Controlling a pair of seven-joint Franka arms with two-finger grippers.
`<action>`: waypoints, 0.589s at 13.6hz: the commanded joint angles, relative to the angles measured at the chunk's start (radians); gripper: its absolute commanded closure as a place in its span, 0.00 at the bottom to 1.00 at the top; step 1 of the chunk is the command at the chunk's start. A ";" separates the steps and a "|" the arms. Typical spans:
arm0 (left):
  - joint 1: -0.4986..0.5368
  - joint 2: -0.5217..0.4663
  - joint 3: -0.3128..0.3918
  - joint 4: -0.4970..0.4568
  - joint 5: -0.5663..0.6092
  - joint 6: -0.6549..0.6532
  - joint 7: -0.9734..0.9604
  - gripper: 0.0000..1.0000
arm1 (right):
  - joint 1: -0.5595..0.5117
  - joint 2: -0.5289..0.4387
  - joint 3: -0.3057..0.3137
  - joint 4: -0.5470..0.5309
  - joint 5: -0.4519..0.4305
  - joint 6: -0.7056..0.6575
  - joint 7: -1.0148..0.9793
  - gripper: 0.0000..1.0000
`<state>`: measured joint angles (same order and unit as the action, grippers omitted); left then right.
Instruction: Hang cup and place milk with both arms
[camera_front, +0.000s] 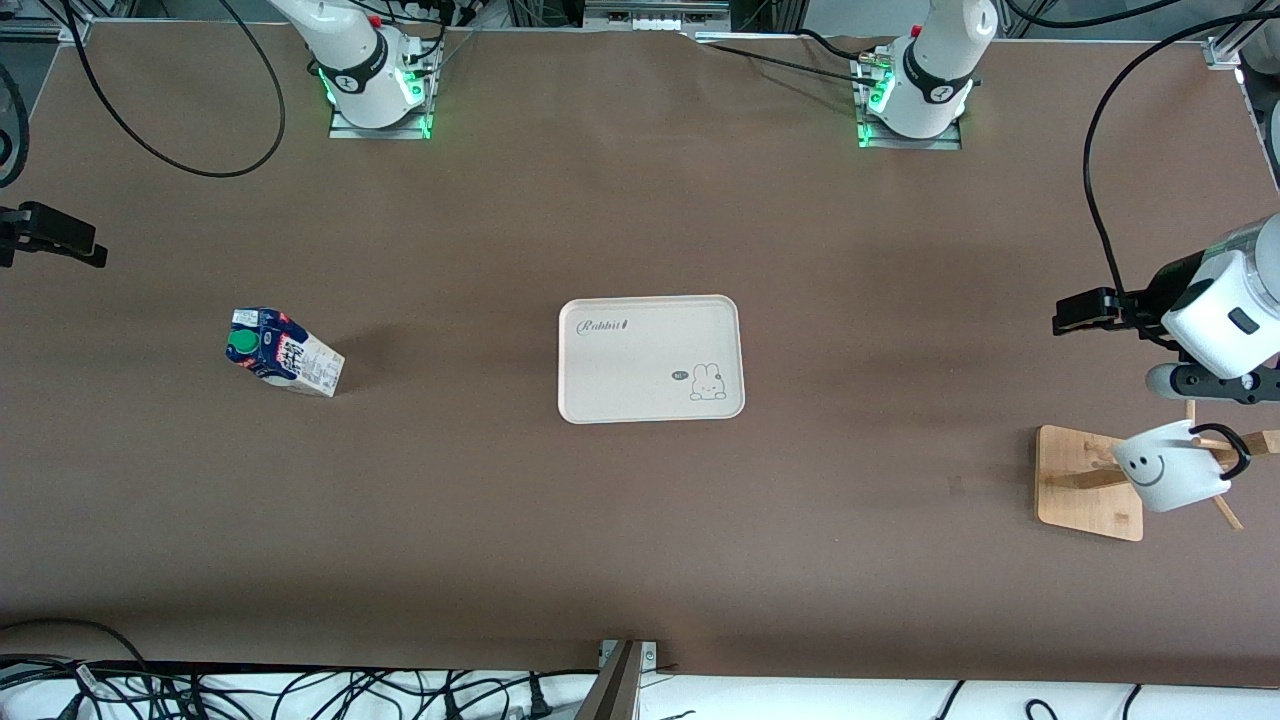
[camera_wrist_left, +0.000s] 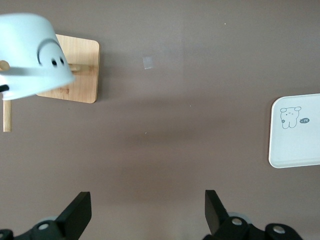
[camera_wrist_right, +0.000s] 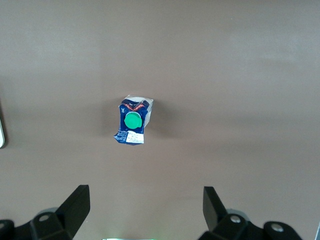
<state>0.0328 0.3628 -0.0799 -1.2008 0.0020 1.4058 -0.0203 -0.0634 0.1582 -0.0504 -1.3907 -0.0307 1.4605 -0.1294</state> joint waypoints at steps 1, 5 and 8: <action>0.007 -0.076 0.003 -0.087 0.018 0.021 0.003 0.00 | -0.012 -0.009 0.006 -0.004 0.018 0.004 -0.007 0.00; 0.007 -0.372 0.003 -0.540 0.016 0.321 -0.010 0.00 | -0.007 -0.009 0.007 -0.002 0.005 0.008 -0.015 0.00; -0.010 -0.384 0.009 -0.542 0.015 0.335 -0.012 0.00 | -0.003 -0.008 0.010 -0.001 -0.008 0.006 -0.019 0.00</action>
<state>0.0388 0.0281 -0.0776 -1.6804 0.0022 1.6964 -0.0206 -0.0631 0.1583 -0.0485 -1.3903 -0.0306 1.4639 -0.1319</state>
